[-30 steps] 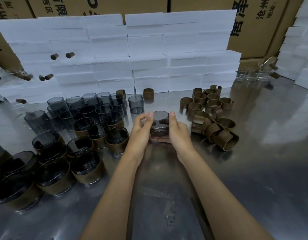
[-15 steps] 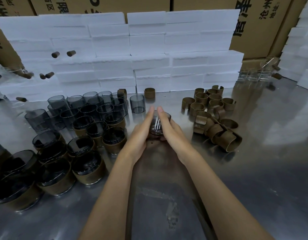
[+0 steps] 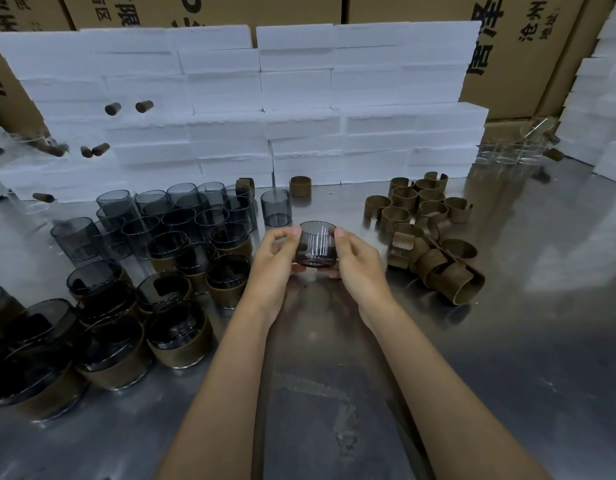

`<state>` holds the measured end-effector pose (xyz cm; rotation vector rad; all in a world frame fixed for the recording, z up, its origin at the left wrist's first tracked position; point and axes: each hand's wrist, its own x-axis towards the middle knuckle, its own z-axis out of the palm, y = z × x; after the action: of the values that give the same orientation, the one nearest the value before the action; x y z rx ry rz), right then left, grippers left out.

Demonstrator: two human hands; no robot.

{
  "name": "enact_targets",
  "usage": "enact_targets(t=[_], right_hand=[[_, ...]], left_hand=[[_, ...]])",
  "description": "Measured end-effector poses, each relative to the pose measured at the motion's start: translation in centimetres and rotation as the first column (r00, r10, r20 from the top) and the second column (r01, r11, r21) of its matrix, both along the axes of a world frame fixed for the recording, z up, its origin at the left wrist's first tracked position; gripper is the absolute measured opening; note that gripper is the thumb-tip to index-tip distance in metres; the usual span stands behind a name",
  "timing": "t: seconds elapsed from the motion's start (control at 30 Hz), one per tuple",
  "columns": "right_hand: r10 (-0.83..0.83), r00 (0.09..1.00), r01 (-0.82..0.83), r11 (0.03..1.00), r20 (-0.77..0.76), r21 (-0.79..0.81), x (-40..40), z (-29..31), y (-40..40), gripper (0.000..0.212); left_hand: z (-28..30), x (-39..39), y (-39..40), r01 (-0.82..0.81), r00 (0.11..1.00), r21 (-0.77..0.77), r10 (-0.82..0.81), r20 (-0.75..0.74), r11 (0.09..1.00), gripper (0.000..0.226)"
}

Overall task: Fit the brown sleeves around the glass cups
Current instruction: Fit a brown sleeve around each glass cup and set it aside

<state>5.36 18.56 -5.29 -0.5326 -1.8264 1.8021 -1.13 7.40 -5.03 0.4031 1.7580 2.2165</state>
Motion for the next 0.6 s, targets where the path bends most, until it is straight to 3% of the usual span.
enact_targets(t=[0.17,0.27,0.33,0.43,0.53,0.6], right_hand=[[0.055,0.995,-0.054,0.999,0.088,-0.006,0.4,0.7,0.0,0.048],[0.182,0.974,-0.188,0.982,0.139,0.032,0.6,0.7,-0.2,0.041],[0.230,0.960,-0.239,0.970,0.159,0.040,0.9,1.1,-0.5,0.036],[0.217,0.960,-0.235,0.969,0.177,0.083,1.0,1.3,-0.9,0.046],[0.166,0.966,-0.202,0.963,0.199,0.178,0.8,1.1,-1.2,0.054],[0.159,0.968,-0.194,0.964,0.194,0.183,0.5,0.8,-1.0,0.053]], left_hand=[[0.7,0.2,-0.7,0.120,0.989,-0.002,-0.120,0.088,0.993,0.036],[1.1,0.5,-1.3,0.259,0.964,-0.040,-0.256,0.076,0.965,0.058],[1.2,0.2,-1.8,0.304,0.951,-0.057,-0.299,0.083,0.951,0.058],[1.3,-0.3,-2.5,0.352,0.934,-0.046,-0.348,0.084,0.935,0.054],[1.1,-0.8,-3.0,0.291,0.953,-0.028,-0.287,0.100,0.956,0.060],[1.0,-1.1,-3.1,0.263,0.961,-0.032,-0.259,0.099,0.964,0.050]])
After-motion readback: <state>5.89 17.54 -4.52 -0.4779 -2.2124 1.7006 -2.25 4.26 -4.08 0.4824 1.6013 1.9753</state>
